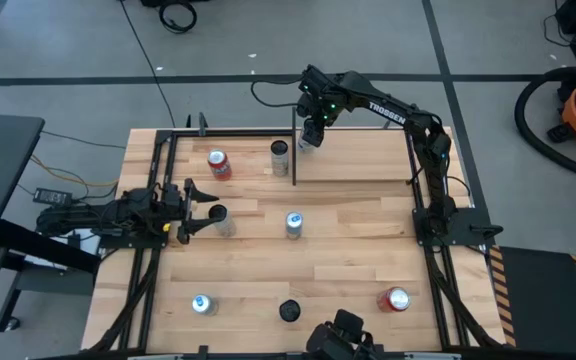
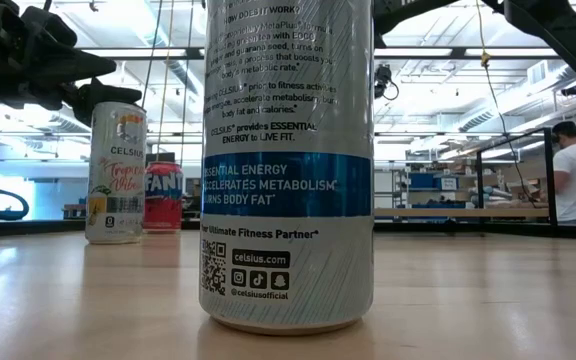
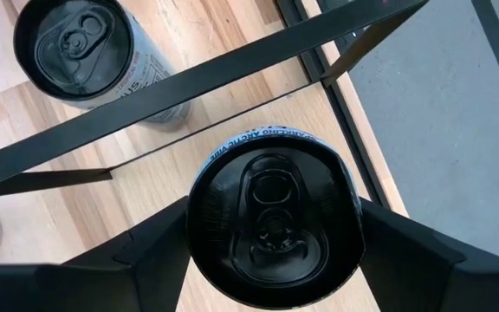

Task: Place canned beverage on shelf
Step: Put the white blue right soda can on the shelf, then put the white yellow top soda can on the shelf

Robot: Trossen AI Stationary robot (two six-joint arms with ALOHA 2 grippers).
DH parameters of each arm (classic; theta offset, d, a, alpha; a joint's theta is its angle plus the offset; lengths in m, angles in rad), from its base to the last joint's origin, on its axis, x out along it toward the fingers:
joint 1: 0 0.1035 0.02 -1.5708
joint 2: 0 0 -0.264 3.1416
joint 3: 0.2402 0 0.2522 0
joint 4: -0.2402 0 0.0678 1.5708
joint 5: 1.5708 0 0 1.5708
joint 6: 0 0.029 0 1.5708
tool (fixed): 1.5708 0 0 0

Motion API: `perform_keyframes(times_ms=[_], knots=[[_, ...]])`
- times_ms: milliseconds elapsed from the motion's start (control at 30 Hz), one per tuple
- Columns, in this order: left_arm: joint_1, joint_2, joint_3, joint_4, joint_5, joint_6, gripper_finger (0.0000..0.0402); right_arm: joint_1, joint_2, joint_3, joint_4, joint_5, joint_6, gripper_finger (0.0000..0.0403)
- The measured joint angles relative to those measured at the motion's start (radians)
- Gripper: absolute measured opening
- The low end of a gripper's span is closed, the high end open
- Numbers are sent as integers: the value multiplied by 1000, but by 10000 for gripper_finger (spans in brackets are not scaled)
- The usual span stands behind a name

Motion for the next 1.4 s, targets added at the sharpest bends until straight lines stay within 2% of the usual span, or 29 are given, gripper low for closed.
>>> perform_keyframes(times_ms=[300, 700, 967, 1267, 1400], knots=[[0, 0, 0, 0, 0, 0, 314, -2, 0, 0, 0, -2, 1, 299], [0, 0, 0, 0, 0, 0, 314, -2, -3, 0, 10, 24, 2, 327], [0, 0, 0, -1, 0, 0, 314, -13, -12, 5, 9, 21, 0, 332], [0, 0, 0, -1, 0, -1, 314, -11, -14, 155, -27, -43, 0, 332], [0, 0, 0, -1, 0, -3, 314, 0, -14, 217, -31, -124, 3, 332]])
